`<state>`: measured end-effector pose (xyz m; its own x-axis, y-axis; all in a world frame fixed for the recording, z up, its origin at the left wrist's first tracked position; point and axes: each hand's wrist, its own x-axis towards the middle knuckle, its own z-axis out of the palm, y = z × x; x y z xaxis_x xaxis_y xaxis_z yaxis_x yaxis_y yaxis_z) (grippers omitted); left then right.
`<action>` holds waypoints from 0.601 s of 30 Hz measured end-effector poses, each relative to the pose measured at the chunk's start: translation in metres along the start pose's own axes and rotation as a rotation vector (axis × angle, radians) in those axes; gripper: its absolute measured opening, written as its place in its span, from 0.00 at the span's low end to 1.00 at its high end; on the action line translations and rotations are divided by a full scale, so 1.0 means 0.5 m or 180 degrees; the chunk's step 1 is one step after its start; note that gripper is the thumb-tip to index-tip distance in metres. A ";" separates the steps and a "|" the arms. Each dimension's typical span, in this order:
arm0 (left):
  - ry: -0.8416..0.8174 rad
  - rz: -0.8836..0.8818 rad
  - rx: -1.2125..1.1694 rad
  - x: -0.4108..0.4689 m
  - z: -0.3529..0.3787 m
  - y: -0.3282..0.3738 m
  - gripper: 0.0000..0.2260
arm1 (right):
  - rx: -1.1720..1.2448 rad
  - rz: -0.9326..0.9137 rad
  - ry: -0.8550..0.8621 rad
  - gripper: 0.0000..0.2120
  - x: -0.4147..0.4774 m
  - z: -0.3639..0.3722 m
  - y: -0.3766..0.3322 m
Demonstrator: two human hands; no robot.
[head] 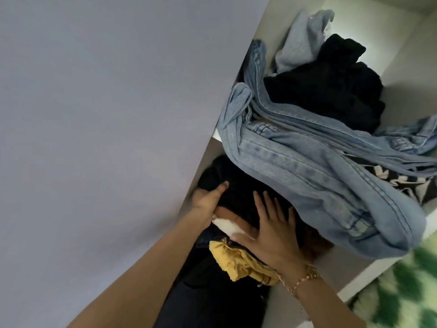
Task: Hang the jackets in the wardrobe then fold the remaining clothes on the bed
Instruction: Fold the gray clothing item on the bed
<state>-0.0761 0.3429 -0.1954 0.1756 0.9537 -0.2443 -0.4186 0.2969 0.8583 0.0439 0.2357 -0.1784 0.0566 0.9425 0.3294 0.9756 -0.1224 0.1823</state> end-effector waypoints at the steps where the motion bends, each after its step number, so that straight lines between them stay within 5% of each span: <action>1: -0.0029 0.0197 0.0032 0.011 0.003 0.009 0.19 | -0.0042 -0.0047 0.0013 0.54 0.002 0.007 -0.001; 5: -0.0236 0.0370 0.0068 0.057 0.036 0.025 0.15 | 0.0400 0.0226 -0.0135 0.51 0.045 0.002 0.024; 10: -0.0074 -0.0729 -0.0049 0.151 -0.013 -0.107 0.38 | 0.0166 0.0121 -0.0518 0.48 0.037 0.103 0.047; 14: 0.0045 -0.0414 0.0752 0.073 -0.019 -0.072 0.23 | -0.0009 0.0193 -0.0571 0.47 0.038 0.111 0.055; 18: 0.0067 0.0158 0.1688 -0.043 -0.053 -0.090 0.20 | -0.0081 0.0356 -0.0772 0.51 0.039 0.048 0.037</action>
<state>-0.0847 0.3105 -0.2406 0.1468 0.9683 -0.2020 0.0831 0.1914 0.9780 0.0682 0.2596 -0.1910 0.2159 0.9693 0.1177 0.9549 -0.2348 0.1816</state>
